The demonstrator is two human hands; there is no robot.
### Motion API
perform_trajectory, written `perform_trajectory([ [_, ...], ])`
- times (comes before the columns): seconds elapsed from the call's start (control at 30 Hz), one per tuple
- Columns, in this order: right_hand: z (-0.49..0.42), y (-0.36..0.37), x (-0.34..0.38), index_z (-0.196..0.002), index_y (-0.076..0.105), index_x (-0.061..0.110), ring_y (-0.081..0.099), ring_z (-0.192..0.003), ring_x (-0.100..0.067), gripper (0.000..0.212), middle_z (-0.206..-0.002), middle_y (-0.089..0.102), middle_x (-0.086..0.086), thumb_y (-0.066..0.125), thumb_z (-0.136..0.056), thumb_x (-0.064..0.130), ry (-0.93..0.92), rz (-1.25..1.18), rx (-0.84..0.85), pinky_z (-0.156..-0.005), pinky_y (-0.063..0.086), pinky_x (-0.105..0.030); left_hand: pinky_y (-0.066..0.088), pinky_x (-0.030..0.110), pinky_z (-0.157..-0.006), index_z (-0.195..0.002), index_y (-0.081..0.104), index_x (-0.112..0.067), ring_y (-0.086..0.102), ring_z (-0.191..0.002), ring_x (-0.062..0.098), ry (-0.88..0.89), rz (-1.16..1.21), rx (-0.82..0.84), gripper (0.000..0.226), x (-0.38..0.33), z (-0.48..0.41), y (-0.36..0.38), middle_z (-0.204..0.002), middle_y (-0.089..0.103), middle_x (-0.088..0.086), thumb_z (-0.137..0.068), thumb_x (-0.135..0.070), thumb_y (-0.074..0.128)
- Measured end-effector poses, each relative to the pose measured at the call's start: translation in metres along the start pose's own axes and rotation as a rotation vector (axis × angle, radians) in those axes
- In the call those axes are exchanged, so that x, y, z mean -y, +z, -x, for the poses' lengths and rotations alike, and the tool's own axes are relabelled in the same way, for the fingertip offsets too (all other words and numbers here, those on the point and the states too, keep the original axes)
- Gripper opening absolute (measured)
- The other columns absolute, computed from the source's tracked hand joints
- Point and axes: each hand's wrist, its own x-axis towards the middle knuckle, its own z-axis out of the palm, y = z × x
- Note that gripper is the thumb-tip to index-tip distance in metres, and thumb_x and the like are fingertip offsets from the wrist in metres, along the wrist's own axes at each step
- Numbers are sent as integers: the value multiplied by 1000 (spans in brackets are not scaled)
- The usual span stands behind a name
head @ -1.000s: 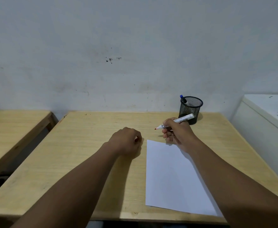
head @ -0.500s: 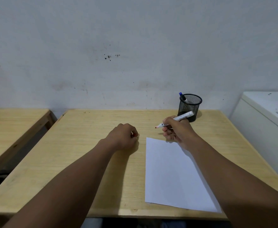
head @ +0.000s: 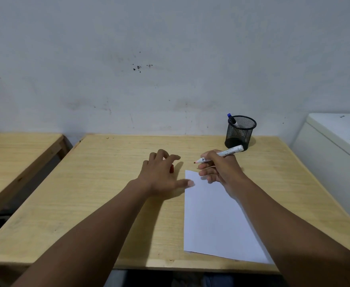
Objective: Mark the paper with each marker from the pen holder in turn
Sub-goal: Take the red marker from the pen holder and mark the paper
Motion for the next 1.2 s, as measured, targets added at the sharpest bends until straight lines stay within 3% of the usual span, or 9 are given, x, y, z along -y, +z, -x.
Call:
perform_trajectory([
  [0.2, 2, 20, -15, -87, 69, 5, 68, -59, -28, 7, -71, 72, -17, 68, -83, 10, -72, 133, 40, -48, 44, -28, 28, 48, -114, -149, 38, -36, 30, -143, 25, 13, 6, -31, 104, 8, 8, 14, -148, 37, -1, -63, -89, 60],
  [0.4, 1, 23, -29, -85, 69, 3, 67, -53, -25, 7, -66, 74, -15, 70, -85, 10, -152, 239, -77, -47, 48, -28, 29, 47, -116, -153, 30, -34, 35, -141, 24, 2, 109, -127, 115, 13, 13, 22, -152, 30, 1, -58, -89, 63],
  [0.9, 2, 25, -33, -85, 71, 4, 70, -54, -20, 10, -73, 76, -19, 75, -82, 13, -208, 352, -43, -49, 51, -29, 26, 49, -118, -156, 28, -31, 31, -145, 26, -13, 98, -84, 117, 12, 12, 20, -156, 32, 4, -61, -87, 65],
  [1.1, 1, 24, -34, -83, 70, -1, 66, -52, -22, 11, -70, 74, -21, 73, -81, 9, -164, 316, -29, -48, 49, -29, 26, 48, -117, -154, 30, -32, 31, -144, 25, -12, 109, -94, 115, 14, 11, 23, -153, 35, 2, -60, -86, 67],
  [1.2, -2, 21, -29, -77, 70, 4, 62, -51, -24, 8, -66, 71, -18, 67, -84, 7, -132, 121, -88, -45, 43, -27, 26, 46, -116, -152, 33, -36, 32, -142, 23, -14, 137, -101, 112, 15, 12, 24, -149, 39, -1, -59, -86, 68],
])
